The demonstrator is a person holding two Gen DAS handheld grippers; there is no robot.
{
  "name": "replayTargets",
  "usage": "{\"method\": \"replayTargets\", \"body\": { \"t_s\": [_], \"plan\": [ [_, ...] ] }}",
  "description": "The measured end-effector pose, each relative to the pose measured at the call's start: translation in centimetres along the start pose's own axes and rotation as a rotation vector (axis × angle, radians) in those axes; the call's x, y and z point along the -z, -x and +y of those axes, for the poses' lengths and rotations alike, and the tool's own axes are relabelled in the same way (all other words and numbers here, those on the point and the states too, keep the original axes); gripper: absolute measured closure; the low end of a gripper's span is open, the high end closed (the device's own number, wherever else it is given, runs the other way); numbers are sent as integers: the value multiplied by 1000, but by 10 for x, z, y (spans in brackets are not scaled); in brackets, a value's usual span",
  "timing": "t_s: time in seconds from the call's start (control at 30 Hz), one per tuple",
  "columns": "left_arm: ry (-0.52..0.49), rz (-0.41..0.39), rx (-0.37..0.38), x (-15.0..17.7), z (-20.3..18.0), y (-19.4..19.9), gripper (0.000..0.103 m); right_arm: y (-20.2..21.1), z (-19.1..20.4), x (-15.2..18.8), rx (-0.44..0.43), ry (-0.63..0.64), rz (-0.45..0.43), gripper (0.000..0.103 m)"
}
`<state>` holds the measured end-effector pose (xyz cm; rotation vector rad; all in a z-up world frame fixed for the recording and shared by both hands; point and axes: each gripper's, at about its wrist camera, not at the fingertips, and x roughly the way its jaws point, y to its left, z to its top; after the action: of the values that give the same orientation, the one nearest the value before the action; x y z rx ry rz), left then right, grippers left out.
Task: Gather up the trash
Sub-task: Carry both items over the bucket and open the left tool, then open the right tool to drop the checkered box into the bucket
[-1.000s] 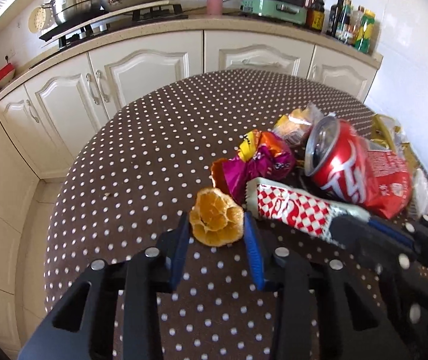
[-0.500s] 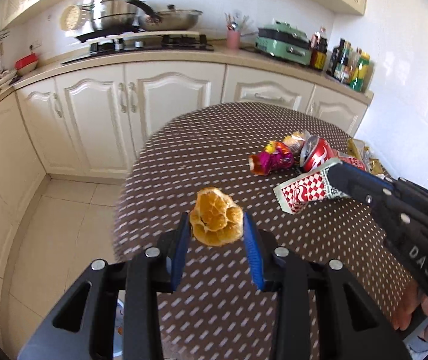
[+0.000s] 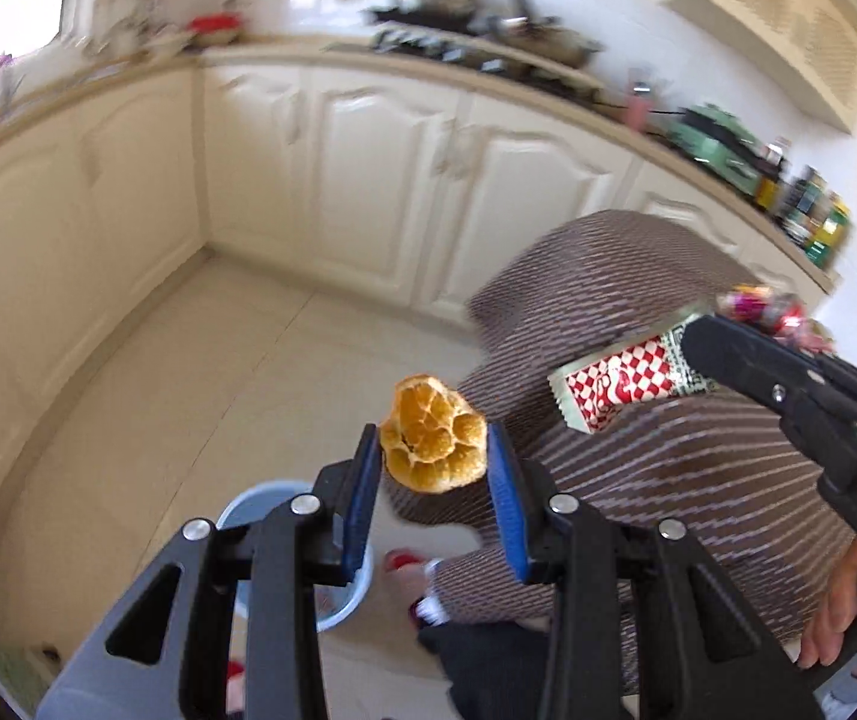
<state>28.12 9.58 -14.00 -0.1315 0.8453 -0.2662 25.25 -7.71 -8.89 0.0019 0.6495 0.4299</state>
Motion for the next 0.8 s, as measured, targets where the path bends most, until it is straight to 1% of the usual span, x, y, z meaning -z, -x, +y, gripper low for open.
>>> {"method": "replayTargets", "body": {
  "t_s": [0.13,0.17,0.27,0.33,0.47,0.5,0.57,0.67,0.8],
  "plan": [
    [97,58,-47,26,62,-25,69,-68,38,17,-60,19,92,99],
    [116,74,-57,32,75,-33,69,-78,44,20,-69,20,109,99],
    [171,128,-59,47,108,-62,68,-124,62,37,-89,33,172,99],
    [192,155,-68,53,123,-81,68,-147,66,45,-93,33,200,99],
    [258,181,-57,64,147,-117,65,-192,65,59,-93,3,257,99],
    [271,192,-46,65,150,-126,58,-200,64,60,-90,1,266,99],
    [289,225,-46,70,153,-142,52,-215,62,63,-81,-5,281,99],
    [283,253,-73,74,158,-155,51,-234,55,69,-78,-24,305,99],
    [305,262,-70,84,164,-155,49,-245,55,80,-86,-41,324,99]
  ]
}}
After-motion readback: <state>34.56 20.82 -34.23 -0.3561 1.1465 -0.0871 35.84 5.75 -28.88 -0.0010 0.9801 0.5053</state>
